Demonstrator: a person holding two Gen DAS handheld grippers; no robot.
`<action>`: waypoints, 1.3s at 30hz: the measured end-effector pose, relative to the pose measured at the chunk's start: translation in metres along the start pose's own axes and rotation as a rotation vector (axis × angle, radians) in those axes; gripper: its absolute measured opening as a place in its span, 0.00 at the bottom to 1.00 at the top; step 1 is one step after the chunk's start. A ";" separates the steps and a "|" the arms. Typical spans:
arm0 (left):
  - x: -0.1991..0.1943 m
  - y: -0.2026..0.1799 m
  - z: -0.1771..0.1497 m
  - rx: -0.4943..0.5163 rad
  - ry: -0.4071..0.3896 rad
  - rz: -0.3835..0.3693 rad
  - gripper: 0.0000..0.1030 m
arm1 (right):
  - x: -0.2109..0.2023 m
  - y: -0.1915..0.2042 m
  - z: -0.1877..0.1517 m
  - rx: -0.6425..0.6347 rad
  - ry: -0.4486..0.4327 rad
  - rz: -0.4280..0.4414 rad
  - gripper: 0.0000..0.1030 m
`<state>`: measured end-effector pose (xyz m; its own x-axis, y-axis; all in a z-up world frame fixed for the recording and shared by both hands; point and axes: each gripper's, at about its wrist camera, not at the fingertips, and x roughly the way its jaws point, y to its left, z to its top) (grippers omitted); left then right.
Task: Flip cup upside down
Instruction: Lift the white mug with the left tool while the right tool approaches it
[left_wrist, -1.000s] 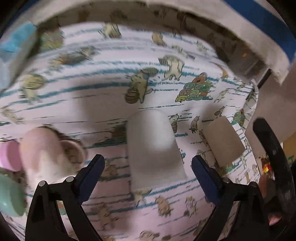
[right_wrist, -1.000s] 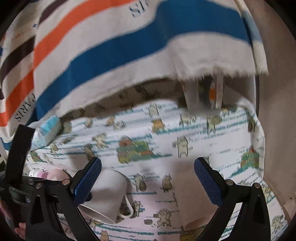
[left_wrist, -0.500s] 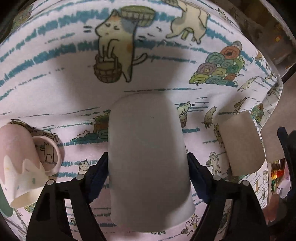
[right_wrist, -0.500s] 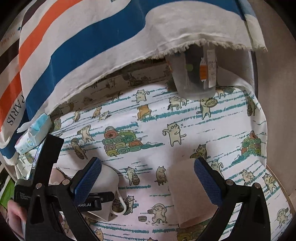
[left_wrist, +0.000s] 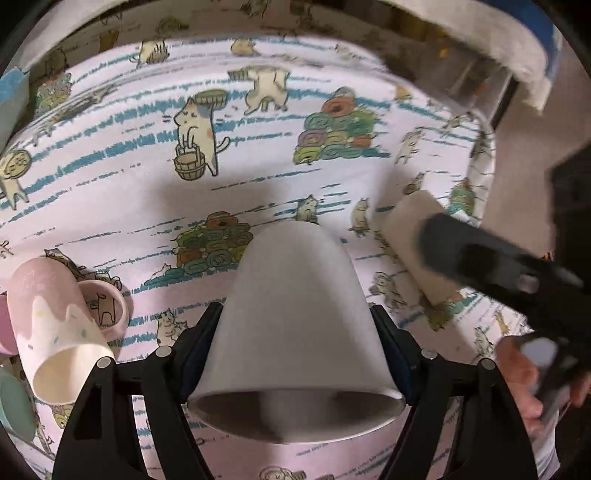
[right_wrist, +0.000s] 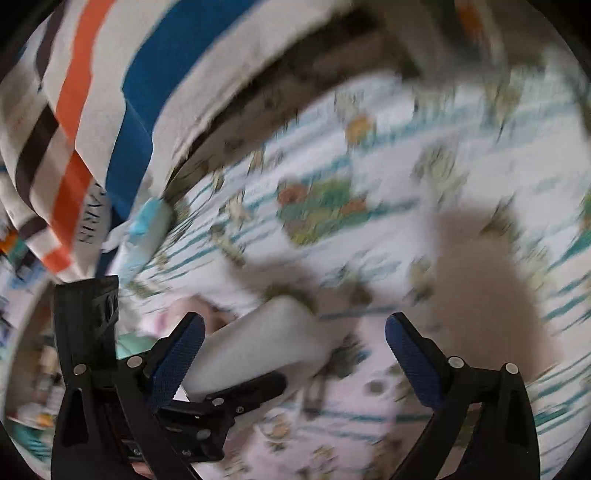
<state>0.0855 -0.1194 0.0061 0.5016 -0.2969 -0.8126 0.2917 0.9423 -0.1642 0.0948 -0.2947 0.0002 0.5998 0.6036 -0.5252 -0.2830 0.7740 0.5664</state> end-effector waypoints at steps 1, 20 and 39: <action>-0.005 0.003 -0.002 -0.003 -0.010 -0.005 0.74 | 0.002 0.002 -0.002 -0.011 0.005 -0.004 0.91; -0.017 -0.008 -0.029 0.221 -0.060 0.002 0.74 | 0.026 0.006 -0.017 -0.017 0.089 0.000 0.91; -0.019 0.007 -0.058 0.315 -0.055 -0.009 0.85 | 0.049 0.017 -0.030 -0.104 0.130 -0.076 0.88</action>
<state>0.0310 -0.0978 -0.0118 0.5388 -0.3208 -0.7789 0.5297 0.8480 0.0171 0.0969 -0.2464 -0.0348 0.5229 0.5566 -0.6455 -0.3205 0.8302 0.4562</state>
